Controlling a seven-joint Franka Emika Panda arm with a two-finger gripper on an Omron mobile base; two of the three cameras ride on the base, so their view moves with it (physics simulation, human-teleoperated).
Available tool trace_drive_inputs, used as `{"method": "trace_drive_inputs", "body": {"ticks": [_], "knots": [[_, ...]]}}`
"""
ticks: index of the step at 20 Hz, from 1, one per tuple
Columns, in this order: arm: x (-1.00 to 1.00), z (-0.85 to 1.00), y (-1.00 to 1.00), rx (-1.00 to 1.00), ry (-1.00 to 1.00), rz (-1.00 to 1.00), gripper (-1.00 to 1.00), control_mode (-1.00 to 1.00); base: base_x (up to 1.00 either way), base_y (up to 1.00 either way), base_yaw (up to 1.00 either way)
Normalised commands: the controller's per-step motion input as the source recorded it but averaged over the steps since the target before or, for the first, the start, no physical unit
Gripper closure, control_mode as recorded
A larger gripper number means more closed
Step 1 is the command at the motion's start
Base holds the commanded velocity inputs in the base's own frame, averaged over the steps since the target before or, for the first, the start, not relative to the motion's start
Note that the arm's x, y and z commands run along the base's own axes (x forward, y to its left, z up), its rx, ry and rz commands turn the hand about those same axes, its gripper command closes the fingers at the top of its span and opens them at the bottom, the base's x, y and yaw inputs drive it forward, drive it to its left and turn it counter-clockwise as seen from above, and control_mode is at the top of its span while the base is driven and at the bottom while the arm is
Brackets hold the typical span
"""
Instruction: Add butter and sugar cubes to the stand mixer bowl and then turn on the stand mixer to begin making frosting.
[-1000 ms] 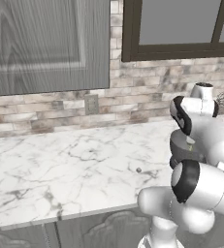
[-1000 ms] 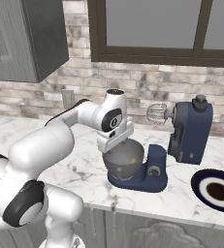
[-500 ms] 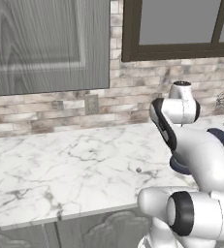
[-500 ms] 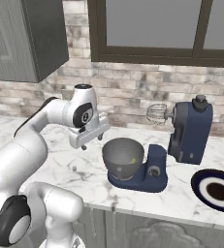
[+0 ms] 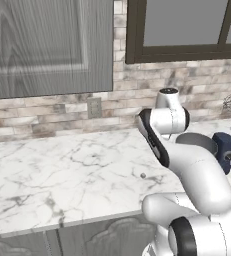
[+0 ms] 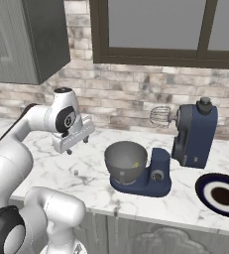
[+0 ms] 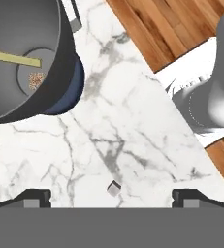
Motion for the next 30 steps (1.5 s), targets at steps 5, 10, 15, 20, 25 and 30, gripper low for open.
{"method": "trace_drive_inputs", "body": {"ticks": [5, 10, 15, 20, 25, 30], "knots": [[0.0, 0.0, 0.17, -0.03, 0.03, 0.31, -1.0, -1.0, 0.0, 0.0, 0.0], [0.0, 0.0, 0.23, -0.08, 0.04, 0.34, -1.0, -1.0, 0.0, 0.0, 0.0], [0.0, -0.01, 0.15, -0.09, 0.04, 0.34, -1.0, -1.0, 0.0, 0.0, 0.0], [0.0, -0.04, 0.03, -0.08, 0.05, 0.34, -1.0, -1.0, 0.0, 0.0, 0.0], [0.0, -0.1, 0.0, -0.06, 0.09, 0.35, -1.0, -1.0, 0.0, 0.0, 0.0], [0.0, -0.14, 0.0, -0.02, 0.13, 0.37, -1.0, -1.0, 0.0, 0.0, 0.0]]}}
